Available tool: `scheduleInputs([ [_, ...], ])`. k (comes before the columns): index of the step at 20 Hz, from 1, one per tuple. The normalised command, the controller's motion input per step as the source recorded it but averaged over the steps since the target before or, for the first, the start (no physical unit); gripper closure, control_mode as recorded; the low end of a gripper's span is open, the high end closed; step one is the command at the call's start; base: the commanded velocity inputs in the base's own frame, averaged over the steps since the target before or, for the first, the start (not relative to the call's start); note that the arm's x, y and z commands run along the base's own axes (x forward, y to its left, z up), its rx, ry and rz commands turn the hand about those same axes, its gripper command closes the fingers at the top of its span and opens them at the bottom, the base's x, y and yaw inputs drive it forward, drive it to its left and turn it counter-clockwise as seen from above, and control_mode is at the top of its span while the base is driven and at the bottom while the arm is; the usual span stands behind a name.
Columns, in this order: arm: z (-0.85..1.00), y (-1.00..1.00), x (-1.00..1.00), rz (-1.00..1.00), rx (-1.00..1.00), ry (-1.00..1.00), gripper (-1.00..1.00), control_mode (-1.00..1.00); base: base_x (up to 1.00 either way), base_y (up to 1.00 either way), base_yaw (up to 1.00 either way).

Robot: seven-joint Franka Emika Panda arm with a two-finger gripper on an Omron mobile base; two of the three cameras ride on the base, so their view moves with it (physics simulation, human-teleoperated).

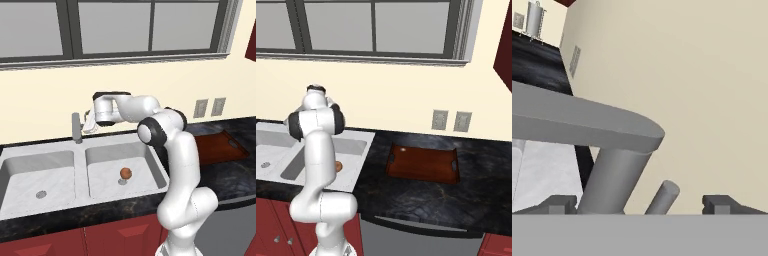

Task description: Pick up all produce items and place them in the sink. Turn on the sink faucet to wash them. Then turn the sink off and put them in the tray.

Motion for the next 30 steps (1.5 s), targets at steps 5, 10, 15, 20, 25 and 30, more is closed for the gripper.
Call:
scheduleInputs([
  [5, 0.06, 0.16, 0.11, 0.0, 0.0, 0.02, -1.0, -1.0, 0.0, 0.0, 0.0],
  [10, -0.18, -0.01, 0.24, 0.0, 0.0, 0.06, -1.0, -1.0, 0.0, 0.0, 0.0],
  [15, -0.16, -0.1, 0.19, 0.0, 0.0, 0.05, -1.0, -1.0, 0.0, 0.0, 0.0],
  [20, -0.23, -0.22, 0.11, 0.0, 0.0, 0.01, -1.0, -1.0, 0.0, 0.0, 0.0],
  [25, -0.16, -0.25, 0.09, 0.0, 0.02, 0.0, -1.0, -1.0, 0.0, 0.0, 0.0],
  [30, -0.07, -0.27, 0.15, 0.0, 0.05, 0.0, -1.0, -1.0, 0.0, 0.0, 0.0],
])
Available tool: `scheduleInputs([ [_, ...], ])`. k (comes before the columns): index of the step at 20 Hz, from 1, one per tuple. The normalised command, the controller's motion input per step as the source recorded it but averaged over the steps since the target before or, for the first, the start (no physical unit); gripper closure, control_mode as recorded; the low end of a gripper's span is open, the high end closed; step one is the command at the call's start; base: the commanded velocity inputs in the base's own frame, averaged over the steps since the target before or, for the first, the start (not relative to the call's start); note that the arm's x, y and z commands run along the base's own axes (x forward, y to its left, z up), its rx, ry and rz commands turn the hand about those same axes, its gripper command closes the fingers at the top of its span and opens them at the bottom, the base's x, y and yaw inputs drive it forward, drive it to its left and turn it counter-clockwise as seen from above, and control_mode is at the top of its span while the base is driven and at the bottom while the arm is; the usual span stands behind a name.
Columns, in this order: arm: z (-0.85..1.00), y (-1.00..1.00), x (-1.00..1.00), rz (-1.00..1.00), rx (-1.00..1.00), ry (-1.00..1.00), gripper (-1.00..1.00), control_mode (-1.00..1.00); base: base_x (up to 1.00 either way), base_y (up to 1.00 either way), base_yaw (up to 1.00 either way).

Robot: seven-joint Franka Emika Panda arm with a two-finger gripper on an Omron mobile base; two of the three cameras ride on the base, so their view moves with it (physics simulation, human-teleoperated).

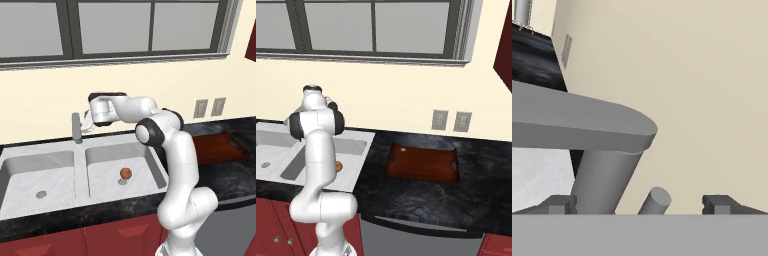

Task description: Pick up all produce items and place them in the sink. Turn on the sink faucet to wash them. Then turn the sink off and put them in the tray.

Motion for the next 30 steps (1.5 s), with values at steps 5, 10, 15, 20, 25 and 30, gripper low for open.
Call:
scheduleInputs([
  [5, -0.16, -0.29, 0.22, 0.0, 0.04, 0.01, -1.0, -1.0, 0.0, 0.0, 0.0],
  [10, -0.33, -0.27, 0.32, 0.0, 0.01, 0.05, -1.0, -1.0, 0.0, 0.0, 0.0],
  [15, -0.35, -0.25, 0.48, 0.0, 0.0, 0.08, -1.0, -1.0, 0.0, 0.0, 0.0],
  [20, -0.39, -0.26, 0.44, 0.0, 0.01, 0.07, -1.0, -1.0, 0.0, 0.0, 0.0],
  [25, -0.42, -0.29, 0.39, 0.01, 0.02, 0.05, -1.0, -1.0, 0.0, 0.0, 0.0],
  [30, -0.5, -0.02, 0.33, 0.05, 0.03, 0.05, 1.0, -1.0, 0.0, 0.0, 0.0],
])
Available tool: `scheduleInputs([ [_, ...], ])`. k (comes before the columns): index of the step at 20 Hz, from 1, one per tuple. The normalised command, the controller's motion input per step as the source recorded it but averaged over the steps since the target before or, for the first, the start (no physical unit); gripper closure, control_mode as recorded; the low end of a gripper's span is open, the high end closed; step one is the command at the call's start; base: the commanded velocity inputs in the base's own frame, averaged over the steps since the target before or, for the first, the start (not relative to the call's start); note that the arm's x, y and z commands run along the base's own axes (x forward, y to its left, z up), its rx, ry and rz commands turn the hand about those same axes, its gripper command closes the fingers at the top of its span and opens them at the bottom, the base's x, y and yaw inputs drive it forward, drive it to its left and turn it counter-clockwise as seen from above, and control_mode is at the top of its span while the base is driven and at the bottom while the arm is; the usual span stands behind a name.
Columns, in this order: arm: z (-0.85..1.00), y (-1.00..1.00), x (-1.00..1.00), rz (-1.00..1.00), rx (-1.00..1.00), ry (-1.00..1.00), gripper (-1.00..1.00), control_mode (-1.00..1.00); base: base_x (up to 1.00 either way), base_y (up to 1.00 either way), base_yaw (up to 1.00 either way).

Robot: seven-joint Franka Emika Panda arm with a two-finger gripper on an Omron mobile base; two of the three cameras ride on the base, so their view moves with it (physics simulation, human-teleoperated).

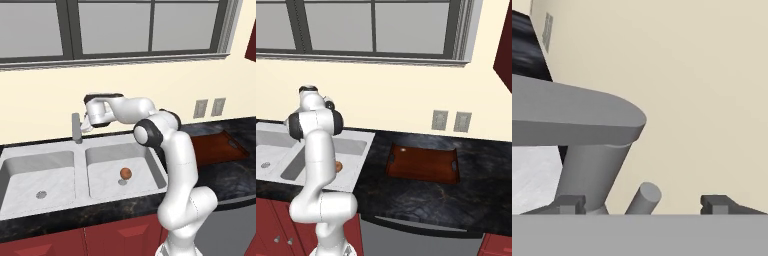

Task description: Pick up all produce items and place them in the sink. Turn on the sink faucet to wash them. Then turn the sink off and put them in the tray.

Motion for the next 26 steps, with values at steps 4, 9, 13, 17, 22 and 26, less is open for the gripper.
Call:
scheduleInputs([
  [4, -0.53, 0.0, 0.45, 0.07, 0.03, 0.04, 1.0, -1.0, 0.0, 0.0, 0.0],
  [9, -0.41, 0.0, 0.42, 0.06, 0.05, 0.02, 1.0, -1.0, 0.0, 0.0, 0.0],
  [13, -0.17, -0.19, 0.39, 0.08, 0.1, 0.0, 1.0, -1.0, 0.0, 0.0, 0.0],
  [17, -0.01, -0.22, 0.4, 0.06, 0.11, 0.0, 1.0, -1.0, 0.0, 0.0, 0.0],
  [22, -0.01, -0.04, 0.46, 0.01, 0.09, 0.01, 1.0, -1.0, 0.0, 0.0, 0.0],
  [26, -0.04, -0.05, 0.21, -0.06, 0.0, 0.07, 1.0, -1.0, 0.0, 0.0, 0.0],
])
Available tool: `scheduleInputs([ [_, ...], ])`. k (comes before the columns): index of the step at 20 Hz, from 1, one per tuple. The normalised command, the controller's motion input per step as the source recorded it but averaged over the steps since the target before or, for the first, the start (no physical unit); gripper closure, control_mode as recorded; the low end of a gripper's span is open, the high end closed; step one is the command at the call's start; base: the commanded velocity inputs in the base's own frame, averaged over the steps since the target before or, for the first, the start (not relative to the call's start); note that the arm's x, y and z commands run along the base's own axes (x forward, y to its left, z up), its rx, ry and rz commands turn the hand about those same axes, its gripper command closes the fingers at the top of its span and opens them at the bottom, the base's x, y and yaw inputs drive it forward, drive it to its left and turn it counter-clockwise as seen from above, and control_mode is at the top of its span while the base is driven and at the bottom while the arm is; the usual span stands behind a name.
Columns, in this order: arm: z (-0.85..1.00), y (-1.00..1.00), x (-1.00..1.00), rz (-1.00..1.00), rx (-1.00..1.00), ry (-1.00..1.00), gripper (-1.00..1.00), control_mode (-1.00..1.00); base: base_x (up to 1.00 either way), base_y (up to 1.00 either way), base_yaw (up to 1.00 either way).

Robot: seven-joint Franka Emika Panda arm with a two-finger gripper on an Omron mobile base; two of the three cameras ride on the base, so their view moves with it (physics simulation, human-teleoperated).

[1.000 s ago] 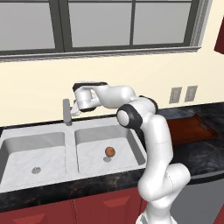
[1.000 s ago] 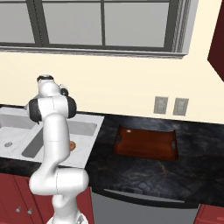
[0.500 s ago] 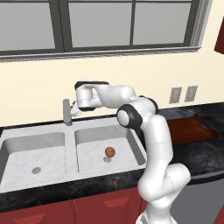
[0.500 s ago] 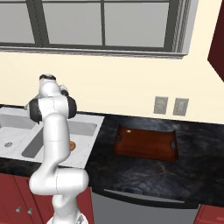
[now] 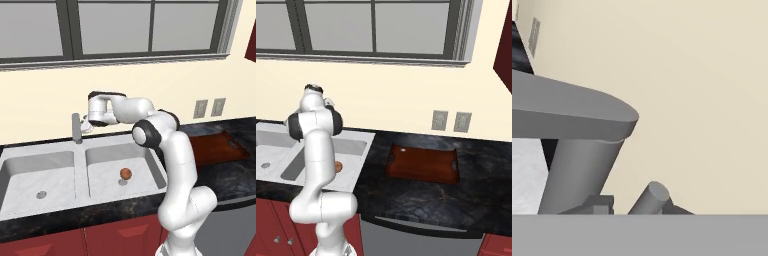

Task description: Pick up all produce items and place them in the sink. Turn on the sink faucet to wash them. Then turn the sink off and put them in the tray.

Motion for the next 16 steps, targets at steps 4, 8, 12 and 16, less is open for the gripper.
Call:
scheduleInputs([
  [4, -0.14, -0.15, 0.14, -0.05, 0.02, 0.05, 1.0, -1.0, 0.0, 0.0, 0.0],
  [8, -0.15, -0.43, 0.0, -0.1, 0.04, 0.09, 1.0, -1.0, 0.0, 0.0, 0.0],
  [12, -0.29, -0.62, 0.0, -0.08, 0.07, 0.04, 1.0, -1.0, 0.0, 0.0, 0.0],
  [16, -0.41, -0.87, 0.0, -0.02, 0.12, 0.01, 1.0, -1.0, 0.0, 0.0, 0.0],
])
